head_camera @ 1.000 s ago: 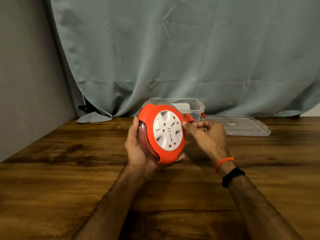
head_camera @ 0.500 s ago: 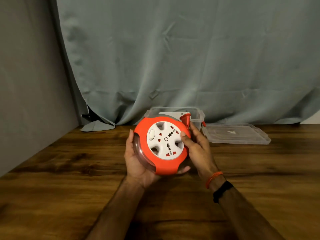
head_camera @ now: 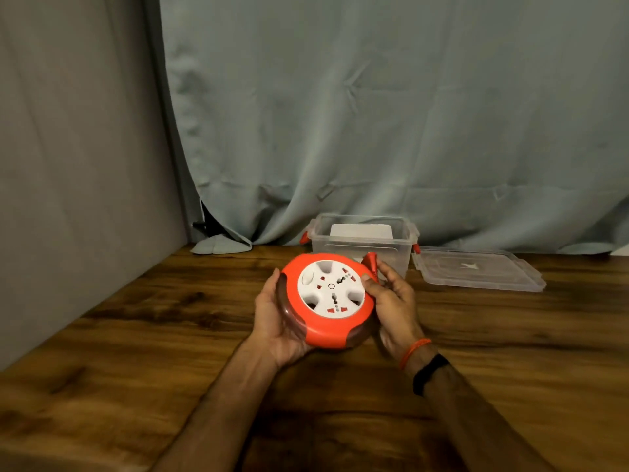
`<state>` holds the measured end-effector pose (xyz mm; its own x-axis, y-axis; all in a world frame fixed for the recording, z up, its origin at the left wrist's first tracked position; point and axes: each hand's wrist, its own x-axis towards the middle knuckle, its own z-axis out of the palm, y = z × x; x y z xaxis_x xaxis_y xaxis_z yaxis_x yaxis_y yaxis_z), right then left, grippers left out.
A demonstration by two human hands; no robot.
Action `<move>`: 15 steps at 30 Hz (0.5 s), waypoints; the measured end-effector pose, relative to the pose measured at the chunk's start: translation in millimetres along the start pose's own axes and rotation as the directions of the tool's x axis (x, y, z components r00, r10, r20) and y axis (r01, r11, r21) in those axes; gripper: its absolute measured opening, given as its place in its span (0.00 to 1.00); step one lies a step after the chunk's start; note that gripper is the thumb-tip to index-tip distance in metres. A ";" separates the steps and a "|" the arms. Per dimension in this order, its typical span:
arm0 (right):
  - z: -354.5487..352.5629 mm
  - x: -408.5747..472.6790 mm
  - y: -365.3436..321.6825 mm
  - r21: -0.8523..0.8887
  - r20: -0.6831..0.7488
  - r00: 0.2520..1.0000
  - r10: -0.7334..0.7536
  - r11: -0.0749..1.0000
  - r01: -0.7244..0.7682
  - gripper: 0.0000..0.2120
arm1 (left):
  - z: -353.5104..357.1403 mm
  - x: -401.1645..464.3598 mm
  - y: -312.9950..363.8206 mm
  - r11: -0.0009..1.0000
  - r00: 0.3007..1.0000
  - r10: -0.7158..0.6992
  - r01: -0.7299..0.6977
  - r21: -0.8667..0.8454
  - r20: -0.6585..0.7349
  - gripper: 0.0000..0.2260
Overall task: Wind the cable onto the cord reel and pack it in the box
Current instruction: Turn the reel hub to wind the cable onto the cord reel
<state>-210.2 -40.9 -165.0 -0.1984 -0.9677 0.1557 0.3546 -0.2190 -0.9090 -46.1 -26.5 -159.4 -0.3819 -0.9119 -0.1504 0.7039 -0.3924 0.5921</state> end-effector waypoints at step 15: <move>68.3 -11.7 51.8 -0.151 -0.005 0.993 0.120 0.981 -0.120 0.24 | -45.9 -41.8 33.0 0.832 0.622 0.539 -0.286 0.475 -0.569 0.15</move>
<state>-127.1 -49.5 -187.5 -0.1588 -0.9864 0.0433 0.2335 -0.0801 -0.9691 20.6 -6.8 -169.9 0.4824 -0.8465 -0.2250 0.4101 -0.0087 0.9120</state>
